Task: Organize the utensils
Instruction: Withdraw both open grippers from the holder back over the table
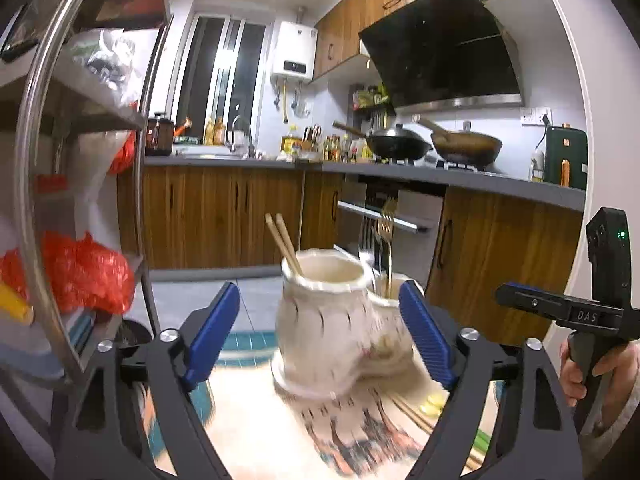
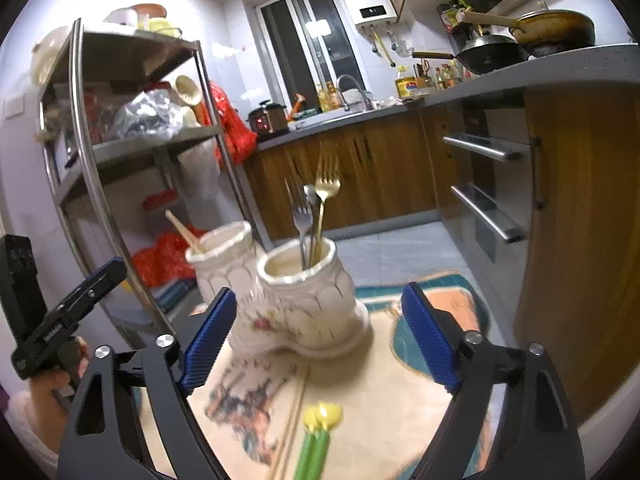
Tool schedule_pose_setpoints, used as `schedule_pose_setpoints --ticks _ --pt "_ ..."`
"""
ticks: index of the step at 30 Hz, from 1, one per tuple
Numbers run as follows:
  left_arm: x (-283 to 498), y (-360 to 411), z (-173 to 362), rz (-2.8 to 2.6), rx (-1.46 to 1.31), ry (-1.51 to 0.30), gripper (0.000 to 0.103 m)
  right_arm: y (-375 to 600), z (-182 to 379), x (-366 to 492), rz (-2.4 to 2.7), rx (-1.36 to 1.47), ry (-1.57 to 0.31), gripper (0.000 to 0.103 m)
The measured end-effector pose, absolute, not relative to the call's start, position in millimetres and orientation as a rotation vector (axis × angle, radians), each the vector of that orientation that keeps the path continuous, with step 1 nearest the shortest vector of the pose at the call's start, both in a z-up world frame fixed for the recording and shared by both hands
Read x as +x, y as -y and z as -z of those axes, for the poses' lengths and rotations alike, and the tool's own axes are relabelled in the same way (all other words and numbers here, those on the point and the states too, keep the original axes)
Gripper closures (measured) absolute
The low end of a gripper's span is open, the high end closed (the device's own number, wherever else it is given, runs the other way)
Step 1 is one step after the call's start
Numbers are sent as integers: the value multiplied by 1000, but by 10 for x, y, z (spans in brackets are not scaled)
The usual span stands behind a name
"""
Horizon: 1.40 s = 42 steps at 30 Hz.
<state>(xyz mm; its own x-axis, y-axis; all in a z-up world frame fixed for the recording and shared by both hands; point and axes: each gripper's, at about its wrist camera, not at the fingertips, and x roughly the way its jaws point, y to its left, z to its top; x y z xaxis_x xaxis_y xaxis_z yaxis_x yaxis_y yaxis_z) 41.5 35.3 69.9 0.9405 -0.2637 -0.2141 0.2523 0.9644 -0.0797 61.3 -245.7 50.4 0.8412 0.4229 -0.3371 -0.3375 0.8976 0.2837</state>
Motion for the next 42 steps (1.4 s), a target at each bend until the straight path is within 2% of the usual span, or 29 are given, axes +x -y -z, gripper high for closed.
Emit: schedule_pose_setpoints --ticks 4,9,29,42 --pt "313 -292 -544 260 -50 -265 9 2476 -376 490 -386 191 -433 15" --pt "210 -175 -331 261 -18 -306 6 2537 -204 408 -370 195 -472 10" --pt "389 -90 93 247 -49 -454 6 2560 122 483 -338 161 -556 8" --pt "423 30 162 241 5 -499 6 2504 279 601 -326 85 -695 7"
